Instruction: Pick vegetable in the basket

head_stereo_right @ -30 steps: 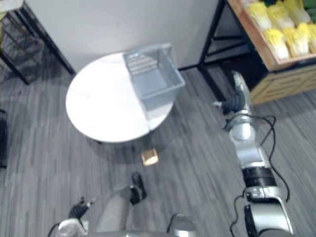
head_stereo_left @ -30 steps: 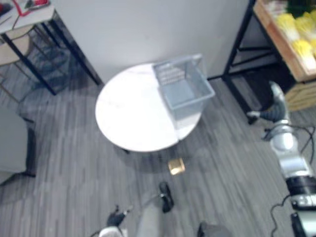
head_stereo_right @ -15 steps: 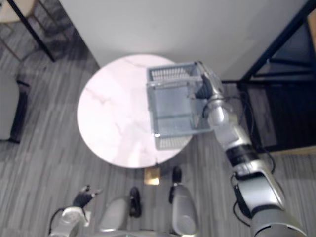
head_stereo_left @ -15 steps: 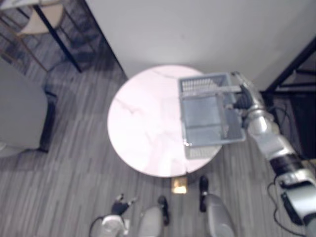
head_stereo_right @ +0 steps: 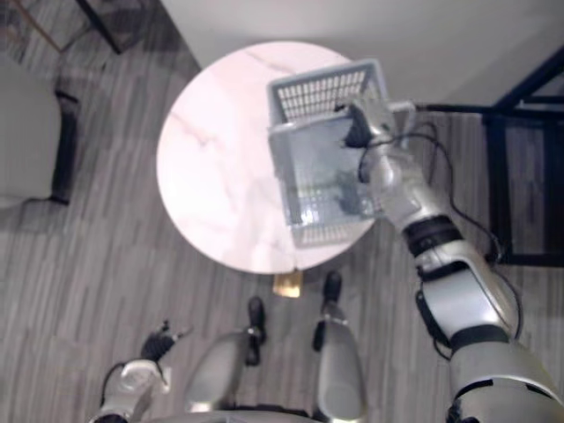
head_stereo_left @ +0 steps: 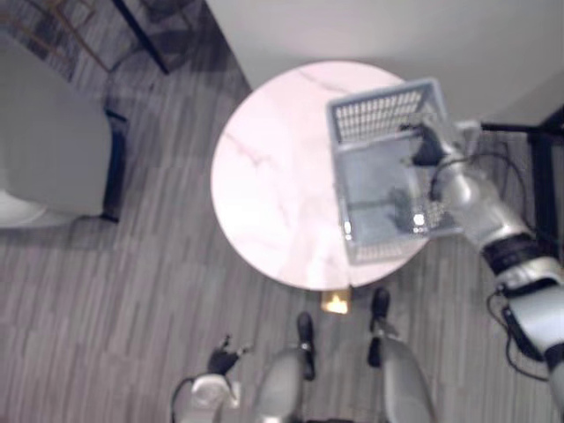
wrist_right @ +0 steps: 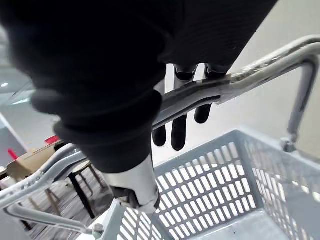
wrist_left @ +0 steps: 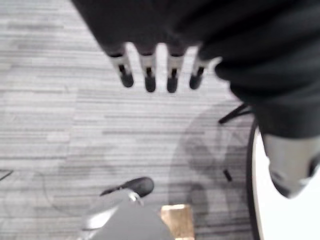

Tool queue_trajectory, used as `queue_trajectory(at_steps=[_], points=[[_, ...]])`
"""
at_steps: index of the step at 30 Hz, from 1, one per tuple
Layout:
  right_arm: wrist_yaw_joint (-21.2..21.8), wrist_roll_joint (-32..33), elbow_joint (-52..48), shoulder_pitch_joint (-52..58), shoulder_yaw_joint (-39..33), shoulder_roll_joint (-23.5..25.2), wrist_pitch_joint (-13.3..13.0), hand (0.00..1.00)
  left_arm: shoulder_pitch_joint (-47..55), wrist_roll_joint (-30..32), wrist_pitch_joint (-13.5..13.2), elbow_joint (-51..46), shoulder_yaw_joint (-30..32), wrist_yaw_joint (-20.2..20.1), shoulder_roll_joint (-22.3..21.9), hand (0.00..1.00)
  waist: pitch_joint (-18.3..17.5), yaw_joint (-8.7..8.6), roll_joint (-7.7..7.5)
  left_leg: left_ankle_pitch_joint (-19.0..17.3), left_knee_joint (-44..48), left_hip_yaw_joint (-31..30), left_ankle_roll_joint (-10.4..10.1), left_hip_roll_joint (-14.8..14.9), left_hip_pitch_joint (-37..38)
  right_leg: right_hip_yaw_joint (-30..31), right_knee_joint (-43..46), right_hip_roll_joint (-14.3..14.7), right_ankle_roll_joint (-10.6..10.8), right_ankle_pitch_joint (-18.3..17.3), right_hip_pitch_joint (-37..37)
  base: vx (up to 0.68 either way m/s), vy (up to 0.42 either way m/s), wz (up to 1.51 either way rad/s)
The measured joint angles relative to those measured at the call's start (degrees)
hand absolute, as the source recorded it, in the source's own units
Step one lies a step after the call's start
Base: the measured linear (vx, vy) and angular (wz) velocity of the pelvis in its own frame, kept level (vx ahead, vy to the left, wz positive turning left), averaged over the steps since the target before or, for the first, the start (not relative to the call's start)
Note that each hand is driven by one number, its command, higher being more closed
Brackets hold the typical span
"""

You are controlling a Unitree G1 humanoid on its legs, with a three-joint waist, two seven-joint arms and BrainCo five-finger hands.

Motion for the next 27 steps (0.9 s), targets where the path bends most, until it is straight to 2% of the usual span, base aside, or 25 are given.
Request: queue_trajectory(at_steps=[2,5,7,9,11,12,13,14,15,16,17,18,19,20,21,22,23,24,25,26,27], points=[[0.39,-1.38,3.27,-1.42,0.38,0.06,-0.10,1.00,-0.72,0.00,0.05,-0.01,-0.20,0.06,-0.04,0.00,0.36,0.99,0.33,-2.29,1.64,-3.47,-0.71,0.07,-0.19,0.77,-0.03,0.89,-0.02,0.01,-0.01,-0.04,0.013,-0.19],[0.41,-1.44,5.64,-1.85,-0.41,-0.07,0.22,1.00,-2.85,-0.01,0.21,-1.21,-0.30,0.03,0.02,0.00,0.74,1.09,-0.18,-3.03,3.37,-3.20,-0.45,-0.32,-0.46,2.18,-0.07,0.98,0.54,0.41,0.13,-0.04,0.041,-0.15],[1.25,-3.19,5.83,-1.89,-0.51,0.12,0.28,1.00,-4.13,0.01,0.16,-3.65,-2.55,-0.33,0.69,0.00,1.06,1.26,-0.77,-3.36,3.36,-0.65,0.12,-0.92,0.82,5.07,-0.91,1.12,0.89,2.01,0.46,-0.02,0.056,-0.47],[2.27,-3.60,5.59,-1.22,-1.37,0.17,0.31,1.00,-5.82,0.01,0.14,-4.55,-3.82,-1.00,1.30,0.00,1.11,0.65,-0.90,-3.93,3.85,0.89,0.93,-1.52,1.62,6.83,-2.92,0.98,1.47,3.63,1.54,-0.01,0.101,-0.48],[2.93,-3.55,3.19,2.52,-5.27,0.18,0.61,1.00,-7.87,0.00,0.06,-5.16,-4.65,-1.56,2.11,0.00,1.17,-0.27,-1.14,-5.40,5.85,2.09,1.55,-1.58,2.15,7.83,-4.65,1.06,1.85,4.68,3.22,-0.02,0.114,-0.38],[2.95,-3.44,0.83,5.78,-7.50,0.51,1.02,1.00,-8.18,0.00,-0.02,-6.43,-4.70,-1.76,2.65,0.00,0.95,-0.83,-1.88,-6.06,7.02,3.21,1.83,-1.60,2.29,7.73,-4.96,1.26,1.08,5.30,3.48,-0.03,0.095,-0.55],[2.96,-3.02,-2.94,10.57,-10.89,2.33,1.83,1.00,-8.16,0.00,-0.08,-8.54,-4.55,-1.79,4.16,0.00,0.81,-1.21,-4.17,-6.23,7.60,5.26,2.20,-1.55,2.93,8.85,-4.97,1.72,-0.77,6.79,3.17,-0.05,0.084,-0.96],[2.94,-2.53,-5.86,14.21,-13.09,4.19,2.08,1.00,-7.91,0.03,-0.05,-9.74,-4.13,-1.88,5.39,0.00,0.77,-1.24,-5.96,-6.03,6.65,7.59,2.55,-0.81,4.10,9.26,-6.79,3.13,-4.31,10.40,3.18,-0.08,0.025,-1.49],[3.03,-1.57,-8.64,17.53,-14.61,6.27,2.18,1.00,-7.15,0.17,-0.08,-10.76,-3.26,-2.20,5.87,0.00,0.10,-0.46,-6.93,-5.78,3.94,11.83,3.35,2.16,5.46,6.98,-8.28,4.87,-8.17,13.39,3.12,-0.09,-0.004,-1.82],[3.00,-0.52,-10.77,22.72,-16.38,8.70,2.80,1.00,-6.46,0.25,-0.07,-10.79,-1.84,-2.94,6.05,0.00,-0.31,-0.70,-8.04,-5.34,2.24,15.77,3.11,3.28,8.01,-3.52,7.81,3.66,-9.81,-0.54,-0.04,-0.02,-0.007,-1.66],[3.02,-0.09,-11.53,26.95,-18.03,10.15,2.98,1.00,-5.27,0.31,0.02,-10.81,-1.76,-3.25,6.08,0.00,-0.84,-1.81,-8.88,-5.26,2.00,17.95,3.11,3.08,10.01,-10.08,16.37,0.82,-9.19,-7.37,0.45,0.05,0.038,-1.41],[3.00,0.80,-12.45,30.55,-19.50,11.40,3.27,1.00,-3.70,0.73,0.11,-11.10,-1.76,-3.75,5.84,0.00,-1.79,-2.12,-10.23,-5.47,3.04,20.92,3.17,2.33,11.25,-14.40,19.71,-1.66,-9.23,-10.32,0.96,0.04,0.082,-1.93],[2.95,2.29,-17.47,35.62,-21.33,13.36,3.81,1.00,-1.49,1.30,0.49,-11.01,0.53,-4.53,4.59,0.00,-2.61,-2.33,-11.01,-7.74,6.79,24.81,5.80,2.31,10.75,-16.88,17.56,0.38,-14.77,-6.65,1.72,-0.07,0.081,-2.24],[2.80,2.63,-19.44,37.08,-22.03,14.39,3.77,1.00,-0.74,1.32,0.48,-10.52,1.74,-4.60,4.69,0.00,-3.07,-2.07,-11.36,-9.25,5.22,24.80,7.05,1.76,10.77,-15.18,13.53,2.61,-15.57,-3.79,2.14,-0.25,0.085,-2.88],[2.80,3.78,-20.92,38.12,-23.20,16.12,3.77,1.00,1.18,1.87,0.45,-9.76,3.62,-4.71,5.18,0.00,-4.27,-1.26,-11.26,-6.76,-2.07,26.06,8.39,1.93,11.88,-13.13,7.58,6.13,-14.59,-2.13,3.49,-0.29,0.048,-2.96],[2.27,4.36,-21.84,39.50,-25.25,17.70,3.68,1.00,2.36,2.97,0.98,-7.90,5.09,-4.89,5.08,0.00,-5.68,-1.25,-12.94,-3.82,-3.48,34.47,6.65,1.67,14.70,-21.77,15.82,1.02,-12.78,-11.31,4.57,-0.22,0.047,-2.92],[1.82,4.62,-22.38,40.92,-26.95,17.51,3.40,1.00,2.85,2.98,1.67,-7.01,5.00,-4.95,5.56,0.00,-6.62,-1.72,-13.15,-3.85,-2.53,37.82,6.68,1.83,15.22,-27.88,19.52,-3.63,-8.70,-15.69,6.07,-0.07,-0.004,-2.55],[1.68,5.75,-22.35,41.60,-28.05,17.33,3.40,1.00,3.23,3.00,1.70,-6.34,4.91,-5.02,5.19,0.00,-7.04,-1.81,-12.94,-3.87,-2.12,41.90,6.68,2.31,16.32,-33.08,21.84,-7.72,-7.91,-17.52,7.86,0.01,-0.039,-2.32],[1.73,5.93,-22.50,42.72,-28.22,17.62,3.20,1.00,4.24,3.11,1.77,-4.97,5.03,-5.05,5.07,0.00,-8.56,-1.39,-12.94,-3.88,-0.93,47.05,6.68,3.18,17.15,-38.17,21.90,-11.23,-7.58,-17.59,8.79,0.03,-0.076,-2.29],[1.77,5.96,-22.83,43.86,-27.99,17.81,2.86,1.00,4.47,3.27,1.96,-4.02,5.07,-5.01,5.01,0.00,-9.20,-1.12,-12.82,-3.94,0.33,49.14,6.62,3.88,17.43,-38.99,20.43,-12.25,-6.38,-16.57,9.15,0.08,-0.155,-2.55],[1.88,5.97,-23.45,46.38,-27.81,18.61,2.33,1.00,4.86,3.51,2.69,-2.79,5.18,-5.03,4.81,0.00,-10.17,-0.88,-12.78,-4.42,3.32,52.91,5.82,5.58,18.64,-37.03,14.83,-11.77,-2.23,-12.57,10.20,0.14,-0.272,-2.31]])
